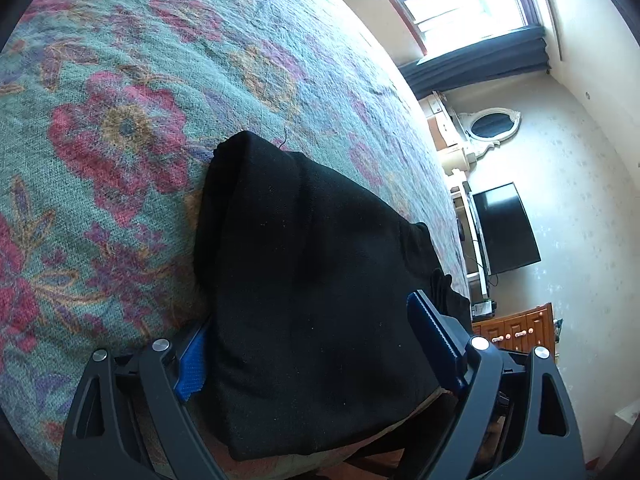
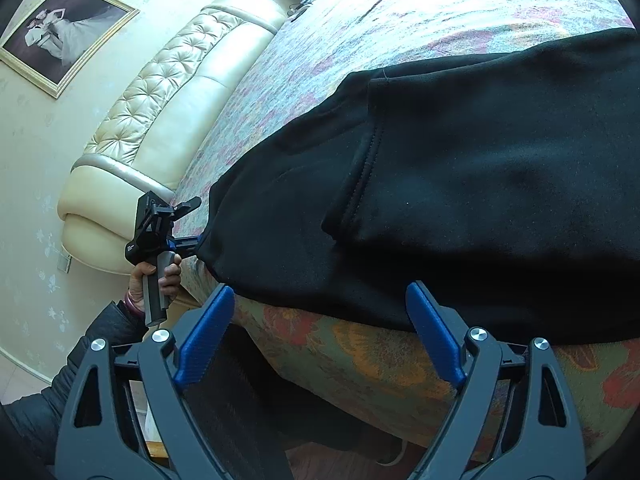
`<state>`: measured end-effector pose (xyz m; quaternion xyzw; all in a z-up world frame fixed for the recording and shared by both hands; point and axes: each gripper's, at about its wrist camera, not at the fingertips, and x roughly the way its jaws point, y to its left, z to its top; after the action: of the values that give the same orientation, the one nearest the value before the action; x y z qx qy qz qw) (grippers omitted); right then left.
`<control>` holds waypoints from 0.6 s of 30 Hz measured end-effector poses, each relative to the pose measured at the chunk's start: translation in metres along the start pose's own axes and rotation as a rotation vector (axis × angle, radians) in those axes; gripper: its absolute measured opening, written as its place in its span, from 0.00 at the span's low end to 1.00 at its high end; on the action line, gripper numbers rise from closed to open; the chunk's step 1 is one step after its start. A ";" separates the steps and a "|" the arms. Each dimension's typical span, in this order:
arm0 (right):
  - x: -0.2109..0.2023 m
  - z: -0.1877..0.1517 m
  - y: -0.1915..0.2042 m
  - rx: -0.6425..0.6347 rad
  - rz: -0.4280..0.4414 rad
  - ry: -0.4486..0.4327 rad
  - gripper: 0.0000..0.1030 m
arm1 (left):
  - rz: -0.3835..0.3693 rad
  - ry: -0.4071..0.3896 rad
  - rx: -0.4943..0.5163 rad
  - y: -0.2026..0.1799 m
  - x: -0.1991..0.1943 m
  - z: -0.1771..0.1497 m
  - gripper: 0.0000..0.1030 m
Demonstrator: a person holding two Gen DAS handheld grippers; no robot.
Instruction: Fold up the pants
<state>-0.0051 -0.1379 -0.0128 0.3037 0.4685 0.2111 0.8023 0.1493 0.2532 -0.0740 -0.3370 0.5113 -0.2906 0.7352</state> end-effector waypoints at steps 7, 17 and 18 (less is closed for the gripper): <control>0.000 -0.003 0.001 -0.004 -0.002 -0.002 0.85 | 0.090 0.039 0.006 0.003 0.006 0.002 0.28; -0.017 -0.007 0.002 -0.011 -0.005 -0.037 0.85 | 0.067 -0.035 0.009 -0.037 -0.009 0.002 0.16; -0.020 -0.008 0.001 -0.009 -0.007 -0.043 0.85 | 0.046 -0.046 0.011 -0.045 -0.009 0.009 0.16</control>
<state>-0.0216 -0.1475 -0.0023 0.3029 0.4511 0.2040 0.8143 0.1512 0.2349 -0.0309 -0.3276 0.5003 -0.2686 0.7551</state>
